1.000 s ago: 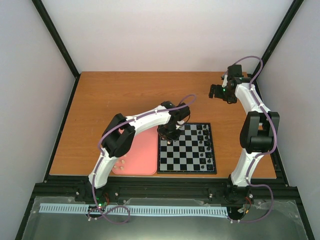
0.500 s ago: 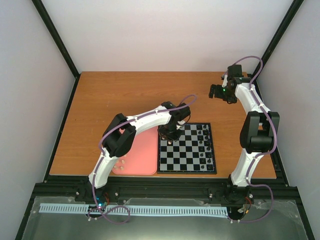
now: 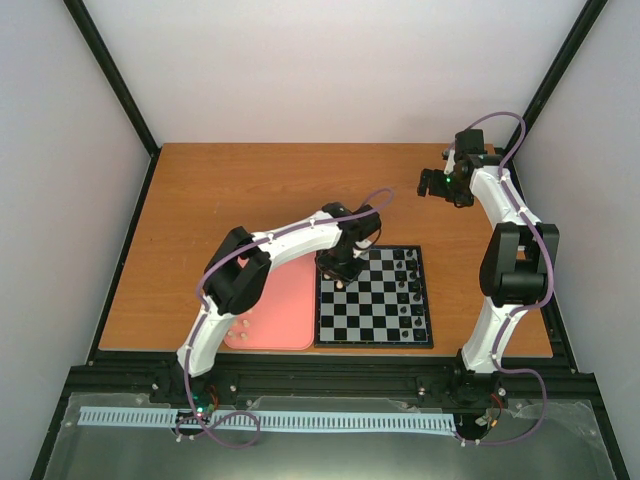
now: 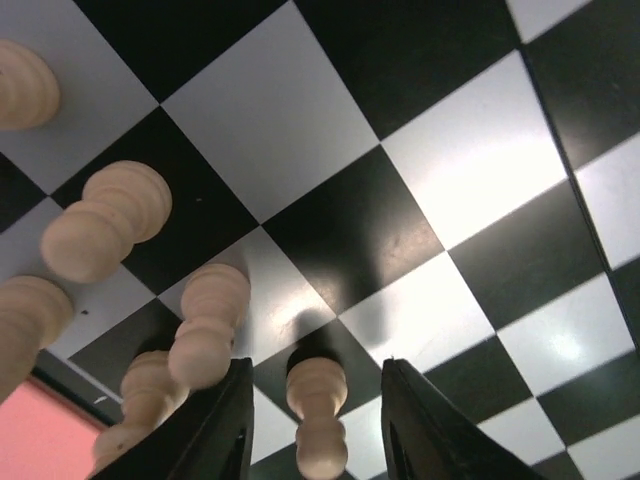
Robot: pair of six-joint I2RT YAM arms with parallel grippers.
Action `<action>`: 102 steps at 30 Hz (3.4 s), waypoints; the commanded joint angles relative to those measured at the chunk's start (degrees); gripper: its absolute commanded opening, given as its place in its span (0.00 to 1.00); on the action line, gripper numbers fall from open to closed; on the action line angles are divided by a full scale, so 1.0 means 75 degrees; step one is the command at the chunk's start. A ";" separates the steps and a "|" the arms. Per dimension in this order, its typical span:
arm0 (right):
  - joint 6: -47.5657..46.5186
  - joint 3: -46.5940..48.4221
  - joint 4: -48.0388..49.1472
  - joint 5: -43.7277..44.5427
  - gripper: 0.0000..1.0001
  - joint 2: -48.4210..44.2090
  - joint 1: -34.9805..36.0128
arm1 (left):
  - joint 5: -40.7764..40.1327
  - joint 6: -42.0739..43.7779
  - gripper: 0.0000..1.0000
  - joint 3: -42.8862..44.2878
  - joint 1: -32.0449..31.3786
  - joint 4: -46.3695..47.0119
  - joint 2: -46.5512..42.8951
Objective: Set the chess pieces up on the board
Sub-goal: Place the chess piece on the chessboard, then pick up the chess piece from the storage box, then place the chess piece on the chessboard.
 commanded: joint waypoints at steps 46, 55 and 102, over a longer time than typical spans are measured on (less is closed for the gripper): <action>-0.0023 -0.0177 0.0081 -0.0174 1.00 -0.0170 -0.0078 | -0.0722 -0.0944 0.51 -0.5551 0.4657 0.1443 -0.4128; -0.0025 -0.0161 0.0084 -0.0146 1.00 -0.0135 -0.0078 | -0.0782 -0.0891 0.43 -0.5673 0.4732 0.1579 -0.3918; -0.0034 -0.0216 0.0078 -0.0098 1.00 -0.0164 -0.0078 | 0.0316 -0.1043 0.04 -0.1969 0.0693 0.0339 -0.2013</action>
